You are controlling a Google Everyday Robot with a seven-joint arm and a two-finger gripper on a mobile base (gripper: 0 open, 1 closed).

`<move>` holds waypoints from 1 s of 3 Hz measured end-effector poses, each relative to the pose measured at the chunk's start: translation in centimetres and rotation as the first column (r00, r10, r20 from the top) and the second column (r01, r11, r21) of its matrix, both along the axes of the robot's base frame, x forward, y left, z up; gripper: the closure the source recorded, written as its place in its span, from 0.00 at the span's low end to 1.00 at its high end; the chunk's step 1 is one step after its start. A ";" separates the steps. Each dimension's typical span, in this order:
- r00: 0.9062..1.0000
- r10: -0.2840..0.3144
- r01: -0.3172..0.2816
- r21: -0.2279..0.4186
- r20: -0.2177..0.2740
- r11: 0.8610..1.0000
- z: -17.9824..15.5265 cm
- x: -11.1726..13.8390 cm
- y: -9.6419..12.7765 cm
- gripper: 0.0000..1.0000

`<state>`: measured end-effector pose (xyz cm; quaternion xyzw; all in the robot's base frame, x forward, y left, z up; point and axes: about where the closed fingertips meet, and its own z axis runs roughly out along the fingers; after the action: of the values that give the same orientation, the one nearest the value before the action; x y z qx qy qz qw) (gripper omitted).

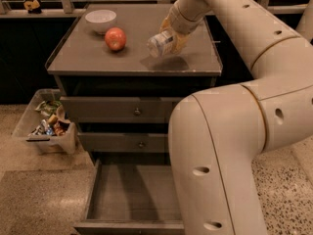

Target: Pick blue plastic bottle from bottom drawer and place on counter

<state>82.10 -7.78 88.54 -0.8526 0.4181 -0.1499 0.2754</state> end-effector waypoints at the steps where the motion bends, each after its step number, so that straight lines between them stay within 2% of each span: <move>1: 1.000 0.000 0.000 0.000 0.000 1.000 0.0 0.0 0.0 0.62; 3: 1.000 0.000 0.000 0.000 0.000 1.000 0.0 0.0 0.0 0.15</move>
Offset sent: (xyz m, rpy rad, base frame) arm 0.0000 0.0000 0.0000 0.0000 0.0000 0.0000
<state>82.10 -7.78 88.53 -0.8526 0.4181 -0.1498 0.2754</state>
